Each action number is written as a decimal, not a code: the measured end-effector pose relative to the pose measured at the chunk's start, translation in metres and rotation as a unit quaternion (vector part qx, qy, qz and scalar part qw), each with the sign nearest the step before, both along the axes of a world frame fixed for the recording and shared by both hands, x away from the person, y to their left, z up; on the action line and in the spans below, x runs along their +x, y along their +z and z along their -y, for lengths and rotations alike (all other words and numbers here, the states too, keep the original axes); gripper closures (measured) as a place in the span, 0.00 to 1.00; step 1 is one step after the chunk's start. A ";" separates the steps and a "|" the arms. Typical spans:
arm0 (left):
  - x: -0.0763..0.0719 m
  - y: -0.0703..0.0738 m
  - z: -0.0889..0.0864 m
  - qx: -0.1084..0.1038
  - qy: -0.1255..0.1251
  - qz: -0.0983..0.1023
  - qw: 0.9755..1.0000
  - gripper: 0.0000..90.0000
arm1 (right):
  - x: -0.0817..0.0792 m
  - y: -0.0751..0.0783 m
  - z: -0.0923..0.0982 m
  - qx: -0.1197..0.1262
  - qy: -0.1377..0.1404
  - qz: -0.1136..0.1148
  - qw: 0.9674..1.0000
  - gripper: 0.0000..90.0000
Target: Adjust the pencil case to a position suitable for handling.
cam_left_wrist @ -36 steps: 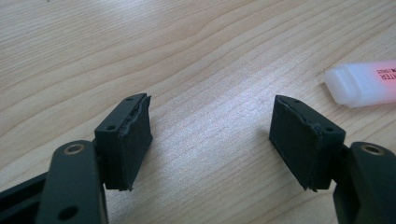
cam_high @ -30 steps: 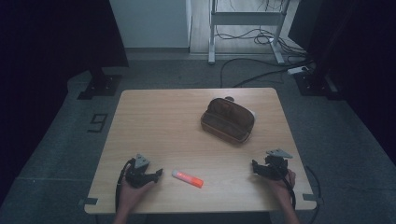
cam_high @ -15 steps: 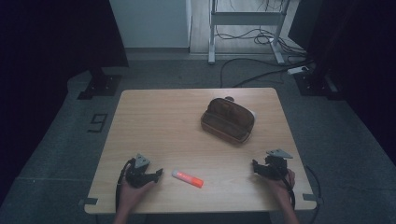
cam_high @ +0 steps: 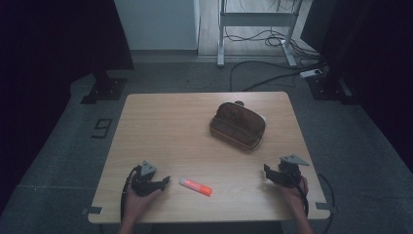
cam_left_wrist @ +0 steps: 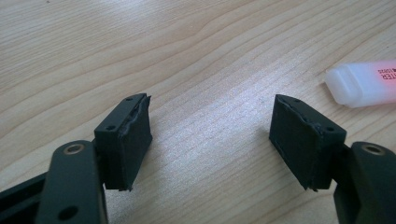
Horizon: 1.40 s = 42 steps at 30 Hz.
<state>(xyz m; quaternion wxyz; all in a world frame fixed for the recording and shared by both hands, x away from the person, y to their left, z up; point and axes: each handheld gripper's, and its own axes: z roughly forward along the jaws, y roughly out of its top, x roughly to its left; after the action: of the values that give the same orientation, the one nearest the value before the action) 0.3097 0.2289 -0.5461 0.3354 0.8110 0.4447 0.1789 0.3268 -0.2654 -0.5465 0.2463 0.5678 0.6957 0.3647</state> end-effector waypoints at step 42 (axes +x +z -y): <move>0.000 0.000 0.000 0.000 0.000 0.000 1.000 0.32 | 0.050 0.050 -0.018 0.033 0.045 0.048 0.997 0.36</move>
<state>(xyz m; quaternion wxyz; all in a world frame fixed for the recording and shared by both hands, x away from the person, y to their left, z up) 0.3098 0.2290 -0.5461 0.3354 0.8111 0.4444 0.1790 0.3767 -0.2471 -0.4966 0.2440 0.5253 0.6957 0.4249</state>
